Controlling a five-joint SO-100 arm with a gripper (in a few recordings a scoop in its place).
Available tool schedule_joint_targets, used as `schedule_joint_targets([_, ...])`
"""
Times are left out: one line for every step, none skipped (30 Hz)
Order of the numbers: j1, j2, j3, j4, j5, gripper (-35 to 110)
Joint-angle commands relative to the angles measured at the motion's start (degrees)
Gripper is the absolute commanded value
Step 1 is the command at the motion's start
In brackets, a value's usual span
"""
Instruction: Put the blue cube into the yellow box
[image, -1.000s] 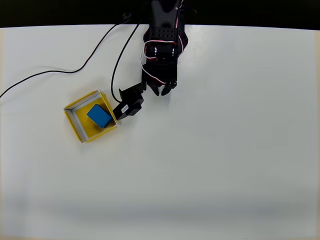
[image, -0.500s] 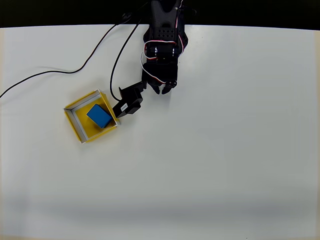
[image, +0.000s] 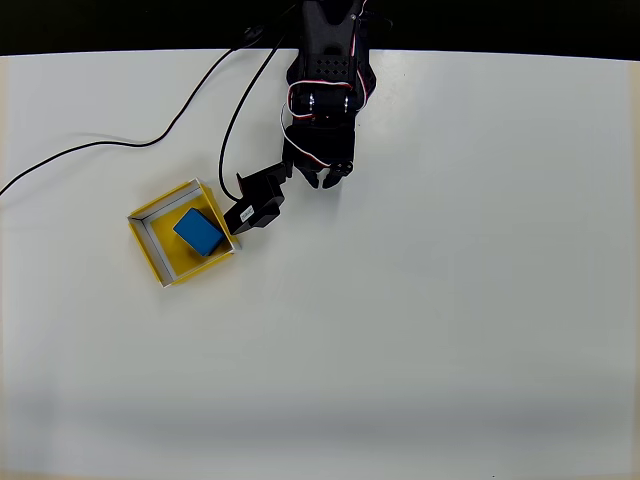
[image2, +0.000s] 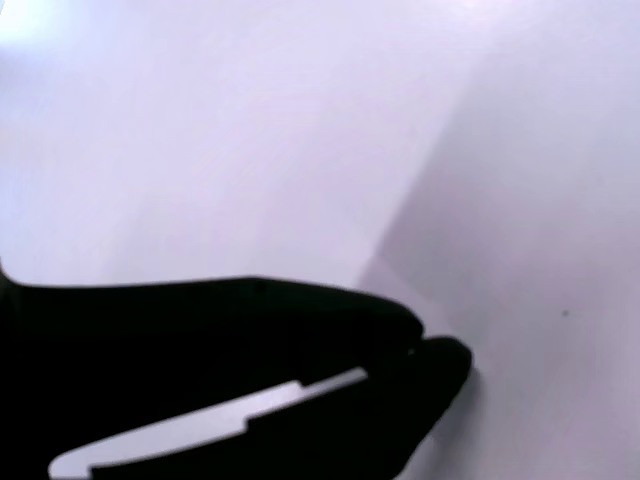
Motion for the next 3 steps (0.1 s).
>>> schedule_joint_targets([-0.7, 1.5, 1.6, 0.5, 0.0, 0])
schedule_joint_targets([-0.7, 1.5, 1.6, 0.5, 0.0, 0])
schedule_joint_targets([-0.7, 1.5, 1.6, 0.5, 0.0, 0])
